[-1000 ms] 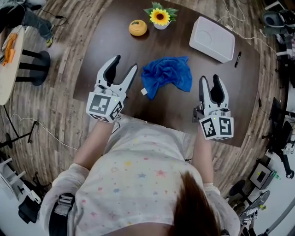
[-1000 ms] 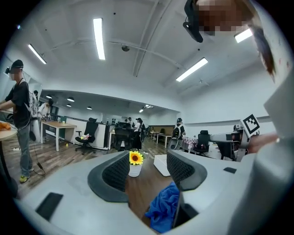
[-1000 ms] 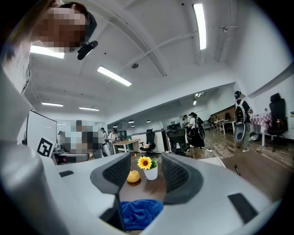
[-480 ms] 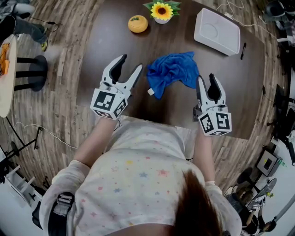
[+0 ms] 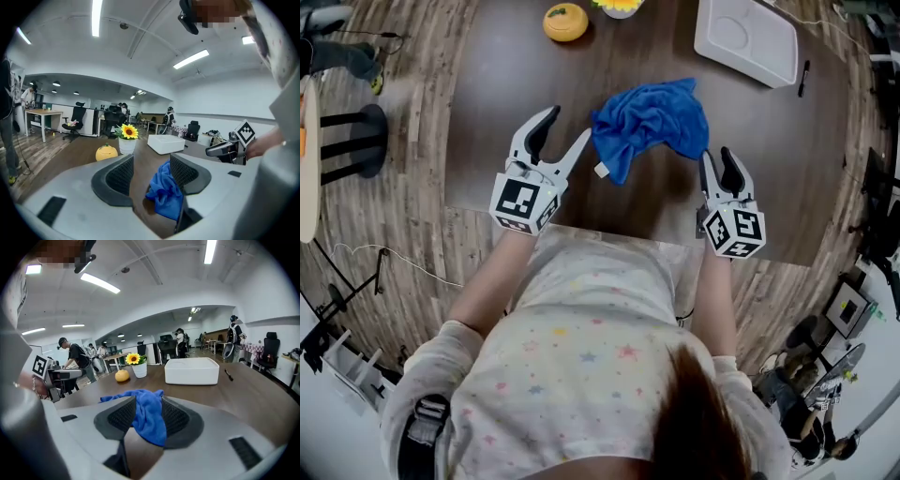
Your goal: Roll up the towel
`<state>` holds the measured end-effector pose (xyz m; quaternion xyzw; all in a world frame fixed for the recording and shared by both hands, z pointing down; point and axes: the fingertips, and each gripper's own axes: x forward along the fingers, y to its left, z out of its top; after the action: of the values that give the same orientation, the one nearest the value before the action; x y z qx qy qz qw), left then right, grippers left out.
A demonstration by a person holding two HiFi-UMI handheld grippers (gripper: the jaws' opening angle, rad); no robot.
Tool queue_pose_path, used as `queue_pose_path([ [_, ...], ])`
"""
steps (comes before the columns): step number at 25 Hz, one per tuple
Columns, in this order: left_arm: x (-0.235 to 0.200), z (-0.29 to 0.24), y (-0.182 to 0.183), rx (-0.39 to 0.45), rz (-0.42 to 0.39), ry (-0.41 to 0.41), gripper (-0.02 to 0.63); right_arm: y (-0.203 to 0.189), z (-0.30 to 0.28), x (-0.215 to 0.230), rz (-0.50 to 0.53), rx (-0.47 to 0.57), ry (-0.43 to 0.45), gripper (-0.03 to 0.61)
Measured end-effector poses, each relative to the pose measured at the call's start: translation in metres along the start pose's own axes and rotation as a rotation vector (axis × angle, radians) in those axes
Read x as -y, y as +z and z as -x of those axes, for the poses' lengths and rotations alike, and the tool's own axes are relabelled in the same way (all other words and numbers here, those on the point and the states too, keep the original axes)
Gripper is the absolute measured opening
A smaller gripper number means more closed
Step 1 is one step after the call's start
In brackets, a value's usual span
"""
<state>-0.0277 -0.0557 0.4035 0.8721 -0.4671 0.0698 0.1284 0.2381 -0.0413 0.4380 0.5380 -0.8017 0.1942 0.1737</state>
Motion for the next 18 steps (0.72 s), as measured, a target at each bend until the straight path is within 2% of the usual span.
queue_pose_path([
  [5, 0.011, -0.005, -0.026, -0.049, 0.003, -0.018, 0.233, -0.036, -0.016, 0.005, 0.016, -0.094, 0.015, 0.155],
  [8, 0.027, -0.009, -0.041, -0.072, 0.001, -0.057, 0.233, -0.052, -0.023, 0.011, 0.018, -0.137, 0.018, 0.155],
  [12, 0.058, -0.017, -0.06, -0.118, 0.008, -0.144, 0.233, -0.067, -0.025, 0.02, 0.039, -0.194, 0.022, 0.161],
  [18, 0.097, -0.018, -0.094, -0.225, 0.031, -0.317, 0.233, -0.081, -0.032, 0.019, 0.043, -0.24, 0.028, 0.183],
])
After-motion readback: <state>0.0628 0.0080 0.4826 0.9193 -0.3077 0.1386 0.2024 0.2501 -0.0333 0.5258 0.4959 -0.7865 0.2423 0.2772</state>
